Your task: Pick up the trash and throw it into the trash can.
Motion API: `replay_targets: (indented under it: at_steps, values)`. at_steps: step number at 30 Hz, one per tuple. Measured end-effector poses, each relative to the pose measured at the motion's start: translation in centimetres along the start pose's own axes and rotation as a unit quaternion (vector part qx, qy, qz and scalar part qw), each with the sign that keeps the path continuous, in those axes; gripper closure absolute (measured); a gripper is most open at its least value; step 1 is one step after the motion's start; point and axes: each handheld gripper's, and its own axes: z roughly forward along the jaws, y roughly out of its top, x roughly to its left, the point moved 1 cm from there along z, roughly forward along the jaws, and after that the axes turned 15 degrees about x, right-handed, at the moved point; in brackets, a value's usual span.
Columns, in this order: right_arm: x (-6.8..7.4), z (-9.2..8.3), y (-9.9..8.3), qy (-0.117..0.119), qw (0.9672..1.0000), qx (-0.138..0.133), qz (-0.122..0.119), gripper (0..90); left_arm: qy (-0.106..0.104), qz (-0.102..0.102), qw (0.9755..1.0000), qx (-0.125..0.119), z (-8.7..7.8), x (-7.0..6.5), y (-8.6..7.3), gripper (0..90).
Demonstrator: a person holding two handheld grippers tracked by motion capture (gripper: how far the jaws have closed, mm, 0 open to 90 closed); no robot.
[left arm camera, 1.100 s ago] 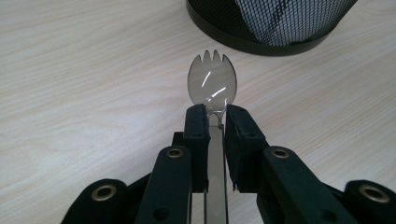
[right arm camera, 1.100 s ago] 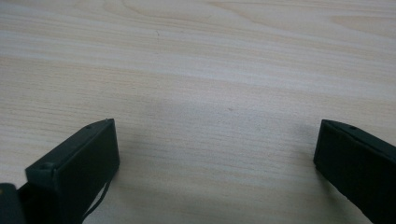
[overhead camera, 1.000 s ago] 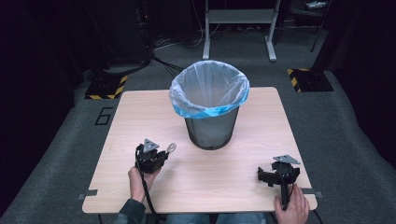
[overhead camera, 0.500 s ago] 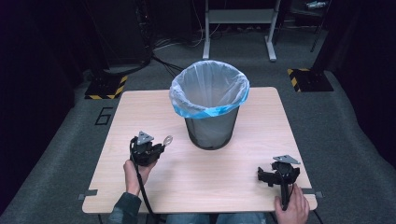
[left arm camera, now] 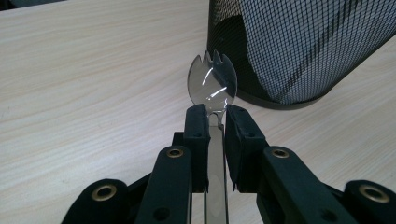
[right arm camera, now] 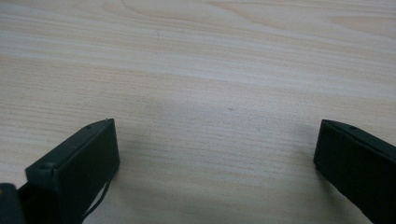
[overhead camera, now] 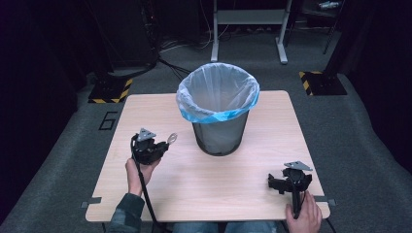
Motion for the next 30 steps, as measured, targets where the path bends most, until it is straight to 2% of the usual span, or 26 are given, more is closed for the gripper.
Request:
replay_targets:
  at_steps: [9, 15, 30]
  values:
    - [0.0, 0.0, 0.0, 0.000, 1.0000, 0.000, 0.000, 0.0, 0.000, -0.002, 1.0000, -0.008, -0.5, 0.4, 1.4, 79.1]
    - [0.0, 0.0, 0.0, 0.000, 1.0000, 0.000, 0.000, 0.0, 0.005, 0.006, 0.9999, -0.007, -1.2, 0.7, 2.3, 79.1]
    - [0.0, 0.0, 0.0, 0.000, 1.0000, 0.001, 0.001, 0.0, 0.008, 0.001, 0.9998, -0.018, -2.4, 1.7, 4.1, 79.1]
